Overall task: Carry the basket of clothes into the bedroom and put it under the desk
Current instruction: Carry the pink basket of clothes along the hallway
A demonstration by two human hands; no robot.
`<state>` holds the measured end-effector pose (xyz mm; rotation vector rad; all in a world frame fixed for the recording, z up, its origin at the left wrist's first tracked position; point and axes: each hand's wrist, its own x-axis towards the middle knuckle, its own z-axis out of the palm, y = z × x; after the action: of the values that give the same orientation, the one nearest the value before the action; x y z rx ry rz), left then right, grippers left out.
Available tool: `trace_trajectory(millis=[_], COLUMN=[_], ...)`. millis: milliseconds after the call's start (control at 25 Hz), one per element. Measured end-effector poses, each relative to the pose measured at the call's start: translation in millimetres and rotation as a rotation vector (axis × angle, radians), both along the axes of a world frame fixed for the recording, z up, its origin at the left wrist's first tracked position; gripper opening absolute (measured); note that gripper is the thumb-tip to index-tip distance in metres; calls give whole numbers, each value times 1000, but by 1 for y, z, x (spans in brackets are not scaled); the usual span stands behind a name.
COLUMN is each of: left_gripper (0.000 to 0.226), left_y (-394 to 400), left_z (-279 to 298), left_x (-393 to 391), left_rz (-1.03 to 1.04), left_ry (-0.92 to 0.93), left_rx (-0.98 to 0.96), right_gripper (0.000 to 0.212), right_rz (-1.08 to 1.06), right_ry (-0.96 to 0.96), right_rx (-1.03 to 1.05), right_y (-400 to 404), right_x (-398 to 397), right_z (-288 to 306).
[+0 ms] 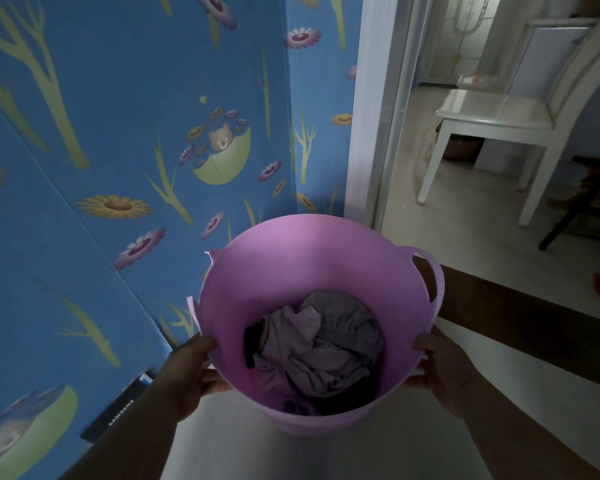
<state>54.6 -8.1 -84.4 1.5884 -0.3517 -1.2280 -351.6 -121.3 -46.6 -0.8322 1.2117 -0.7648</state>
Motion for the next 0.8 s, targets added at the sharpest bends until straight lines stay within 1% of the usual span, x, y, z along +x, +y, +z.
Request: trace_trajectory(millis=[360, 640, 800], left_gripper=[44, 45, 48], left_y=[-3, -13, -15], left_z=[4, 8, 10], left_x=[-5, -7, -10], left_rz=[9, 33, 5], left_ry=[-8, -32, -24], left_rx=[10, 24, 33], right_gripper=[45, 50, 51], right_rz=[0, -10, -15], right_ry=[19, 10, 10], right_rx=[6, 0, 1], right_y=[-1, -4, -4], right_x=[-1, 2, 1], right_z=[-1, -1, -1])
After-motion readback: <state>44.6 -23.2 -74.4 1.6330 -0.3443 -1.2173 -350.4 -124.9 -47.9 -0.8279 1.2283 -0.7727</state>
